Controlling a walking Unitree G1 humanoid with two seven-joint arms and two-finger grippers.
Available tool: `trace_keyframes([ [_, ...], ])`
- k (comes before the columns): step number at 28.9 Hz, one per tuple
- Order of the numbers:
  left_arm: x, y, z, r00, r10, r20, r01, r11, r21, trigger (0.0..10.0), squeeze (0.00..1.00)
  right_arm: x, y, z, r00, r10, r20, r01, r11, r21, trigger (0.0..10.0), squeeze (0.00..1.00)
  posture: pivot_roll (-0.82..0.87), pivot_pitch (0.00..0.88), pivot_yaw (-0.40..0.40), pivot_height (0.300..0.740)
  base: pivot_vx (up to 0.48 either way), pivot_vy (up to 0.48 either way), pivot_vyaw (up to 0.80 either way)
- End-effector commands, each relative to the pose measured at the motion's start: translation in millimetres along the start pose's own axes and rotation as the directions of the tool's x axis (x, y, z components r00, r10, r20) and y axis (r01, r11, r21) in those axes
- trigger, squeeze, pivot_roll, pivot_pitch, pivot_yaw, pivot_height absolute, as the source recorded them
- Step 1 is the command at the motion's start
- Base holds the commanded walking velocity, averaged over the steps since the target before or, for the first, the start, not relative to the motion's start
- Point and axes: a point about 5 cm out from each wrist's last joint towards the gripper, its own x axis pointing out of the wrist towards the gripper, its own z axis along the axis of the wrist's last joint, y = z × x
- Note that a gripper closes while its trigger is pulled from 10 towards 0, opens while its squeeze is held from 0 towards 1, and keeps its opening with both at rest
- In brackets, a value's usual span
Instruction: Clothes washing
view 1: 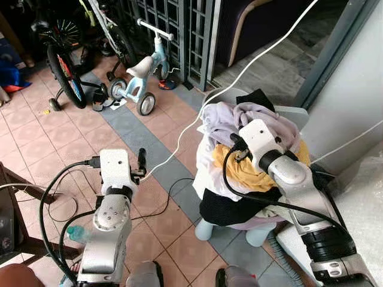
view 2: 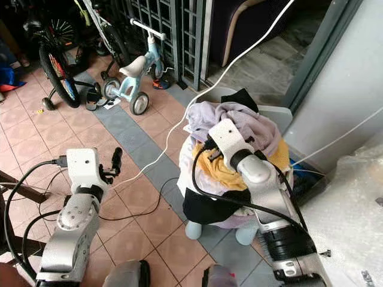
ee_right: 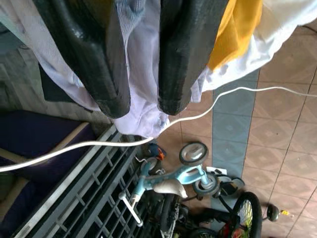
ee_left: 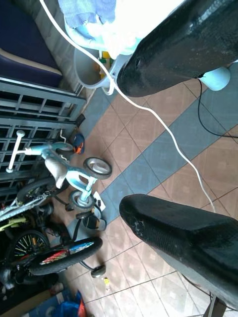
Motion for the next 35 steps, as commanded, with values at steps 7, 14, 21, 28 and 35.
trace_keyframes([
  [7,-3.5,7.0,2,1.000,0.013,0.003,-0.013,0.999,0.033,10.0,0.00,14.4,-8.7,-11,0.991,-0.107,-0.077,0.100,0.990,-0.097,10.0,1.00,0.09,0.139,0.012,0.740,0.000,0.000,0.00],
  [14,-7.0,6.3,0,1.000,0.017,-0.008,-0.016,0.999,0.037,10.0,0.00,20.4,-12.4,-47,0.962,-0.123,-0.244,0.055,0.962,-0.267,10.0,1.00,0.10,0.146,0.008,0.740,0.000,0.000,0.00],
  [21,-6.5,7.7,-1,1.000,0.022,-0.020,-0.021,0.999,0.048,10.0,0.00,12.9,-4.0,-73,0.939,-0.069,-0.338,-0.041,0.950,-0.310,6.6,1.00,0.09,0.141,0.006,0.740,0.000,0.000,0.00],
  [28,-4.1,8.1,-5,0.999,0.024,-0.034,-0.022,0.998,0.053,10.0,0.00,7.0,13.1,-92,0.919,0.030,-0.393,-0.102,0.981,-0.163,0.0,0.00,0.09,0.096,0.004,0.740,0.000,0.000,0.00],
  [35,6.0,7.7,-2,0.999,0.033,-0.022,-0.032,0.998,0.051,10.0,0.00,7.7,33.3,-98,0.898,0.152,-0.414,-0.167,0.986,-0.001,0.0,0.00,0.09,0.069,0.002,0.740,0.000,0.000,0.00],
])
